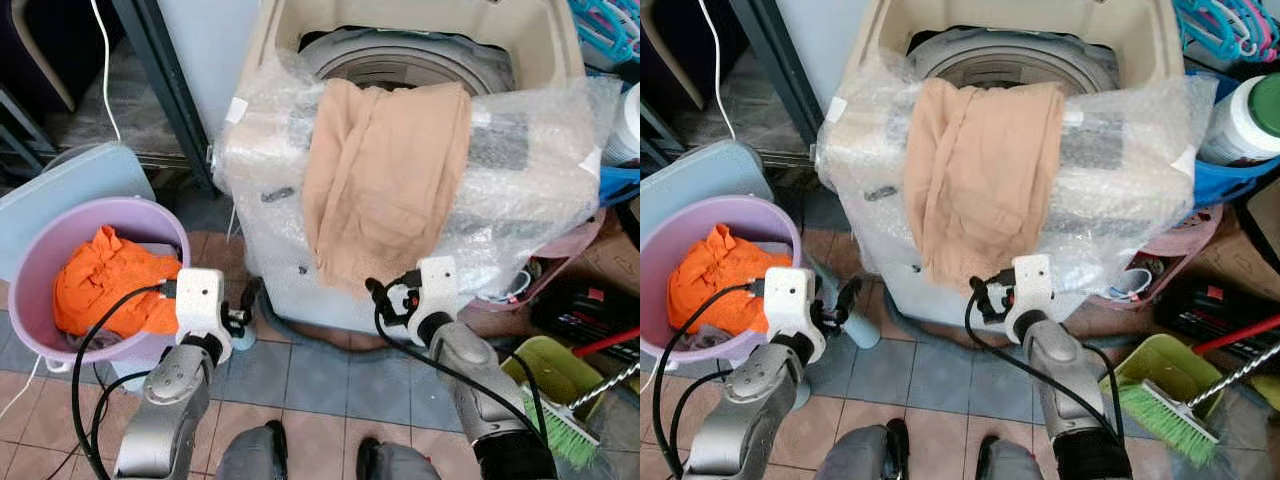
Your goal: Clothes washing
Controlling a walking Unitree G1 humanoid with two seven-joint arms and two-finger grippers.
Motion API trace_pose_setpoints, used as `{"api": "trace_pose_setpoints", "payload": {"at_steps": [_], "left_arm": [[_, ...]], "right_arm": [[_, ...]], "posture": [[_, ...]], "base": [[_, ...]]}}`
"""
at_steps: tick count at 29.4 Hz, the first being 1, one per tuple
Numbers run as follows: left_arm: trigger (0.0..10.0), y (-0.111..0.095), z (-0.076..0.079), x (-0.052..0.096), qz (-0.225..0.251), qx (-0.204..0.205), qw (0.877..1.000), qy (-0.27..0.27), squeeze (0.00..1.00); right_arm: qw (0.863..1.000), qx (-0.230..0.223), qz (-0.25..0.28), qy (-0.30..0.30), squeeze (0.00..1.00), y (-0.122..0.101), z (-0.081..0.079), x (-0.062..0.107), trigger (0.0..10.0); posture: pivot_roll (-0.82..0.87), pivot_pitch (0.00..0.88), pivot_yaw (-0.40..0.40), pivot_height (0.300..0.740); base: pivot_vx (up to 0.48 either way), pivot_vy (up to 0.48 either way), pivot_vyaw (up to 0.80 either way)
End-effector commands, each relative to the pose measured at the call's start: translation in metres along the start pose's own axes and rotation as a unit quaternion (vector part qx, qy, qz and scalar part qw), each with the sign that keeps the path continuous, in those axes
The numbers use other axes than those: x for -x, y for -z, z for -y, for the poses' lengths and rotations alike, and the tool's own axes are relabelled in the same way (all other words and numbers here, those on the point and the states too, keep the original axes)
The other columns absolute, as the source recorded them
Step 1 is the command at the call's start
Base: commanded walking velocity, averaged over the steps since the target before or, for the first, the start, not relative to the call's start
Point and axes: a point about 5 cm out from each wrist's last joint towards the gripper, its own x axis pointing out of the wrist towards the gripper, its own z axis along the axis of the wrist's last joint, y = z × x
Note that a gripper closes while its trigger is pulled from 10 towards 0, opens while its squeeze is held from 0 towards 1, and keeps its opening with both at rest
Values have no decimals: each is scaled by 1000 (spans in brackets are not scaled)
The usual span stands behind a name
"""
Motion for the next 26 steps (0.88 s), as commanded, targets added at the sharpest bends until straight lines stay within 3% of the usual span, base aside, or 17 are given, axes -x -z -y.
{"api": "trace_pose_setpoints", "payload": {"at_steps": [1,9,14,17,24,26], "left_arm": [[10000,-2,8,2,-4,-3,1000,17,0],[10000,4,4,9,-21,0,1000,3,0],[10000,5,-6,16,-22,-13,999,-33,0],[10000,5,-9,19,-23,-22,999,-41,0],[10000,14,-16,27,-43,-23,998,-47,0],[10000,14,-13,29,-43,-21,998,-49,0]], "right_arm": [[1000,-6,-30,-4,0,13,6,10,10000],[999,3,-44,-20,0,19,11,14,10000],[998,7,-54,-26,0,18,10,15,10000],[998,4,-57,-28,0,18,10,15,10000],[997,35,-64,-1,0,10,26,0,10000],[998,39,-47,26,0,-6,38,-10,10000]], "posture": [[-37,178,36,740],[-32,178,35,740],[-24,183,32,740],[-21,185,32,740],[6,197,18,740],[23,197,10,740]], "base": [[0,0,0],[0,0,0],[0,0,741],[0,0,0],[0,0,0],[0,0,0]]}}
